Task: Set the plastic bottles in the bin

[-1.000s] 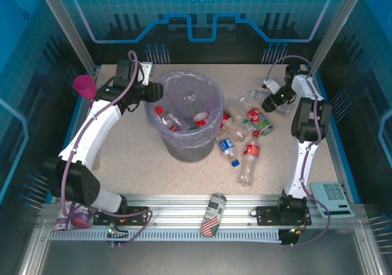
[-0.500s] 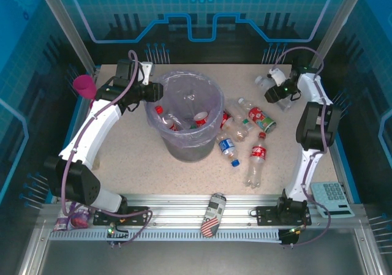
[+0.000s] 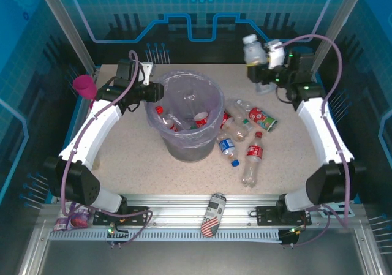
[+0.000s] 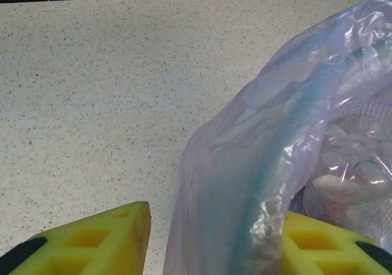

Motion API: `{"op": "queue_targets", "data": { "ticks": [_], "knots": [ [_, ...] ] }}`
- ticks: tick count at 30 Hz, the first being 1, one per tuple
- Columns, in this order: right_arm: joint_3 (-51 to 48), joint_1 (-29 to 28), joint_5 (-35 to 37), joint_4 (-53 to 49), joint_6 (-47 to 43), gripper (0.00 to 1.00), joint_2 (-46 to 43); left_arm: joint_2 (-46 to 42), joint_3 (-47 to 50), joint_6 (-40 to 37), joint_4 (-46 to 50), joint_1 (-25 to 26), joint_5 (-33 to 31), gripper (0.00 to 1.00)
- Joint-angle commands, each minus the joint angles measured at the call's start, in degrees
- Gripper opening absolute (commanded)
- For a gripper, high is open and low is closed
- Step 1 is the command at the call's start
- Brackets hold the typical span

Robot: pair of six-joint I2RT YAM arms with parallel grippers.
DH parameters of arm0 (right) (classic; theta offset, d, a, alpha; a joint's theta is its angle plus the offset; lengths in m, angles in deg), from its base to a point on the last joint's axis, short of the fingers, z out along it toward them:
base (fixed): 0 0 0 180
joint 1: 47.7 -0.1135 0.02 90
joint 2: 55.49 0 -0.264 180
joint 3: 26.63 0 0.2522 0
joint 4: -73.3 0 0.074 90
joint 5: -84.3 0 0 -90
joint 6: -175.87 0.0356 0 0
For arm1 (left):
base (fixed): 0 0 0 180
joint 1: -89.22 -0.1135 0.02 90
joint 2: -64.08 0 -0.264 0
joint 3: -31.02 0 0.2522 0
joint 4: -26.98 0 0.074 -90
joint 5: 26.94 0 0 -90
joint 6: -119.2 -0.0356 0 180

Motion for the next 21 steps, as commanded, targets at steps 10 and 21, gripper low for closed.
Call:
{"op": "queue_targets", "data": {
  "ticks": [10,21],
  "knots": [
    [1.9,-26.4,0.7,12.6,7.4,0.43,0.7,4.1,4.2,-1.1,6.9,1.1,-2.9,0.46],
    [6.3,-32.8,5.1,9.2,5.0,0.44,12.5,4.1,4.3,-1.1,6.9,1.3,-3.0,0.46]
  ]
}}
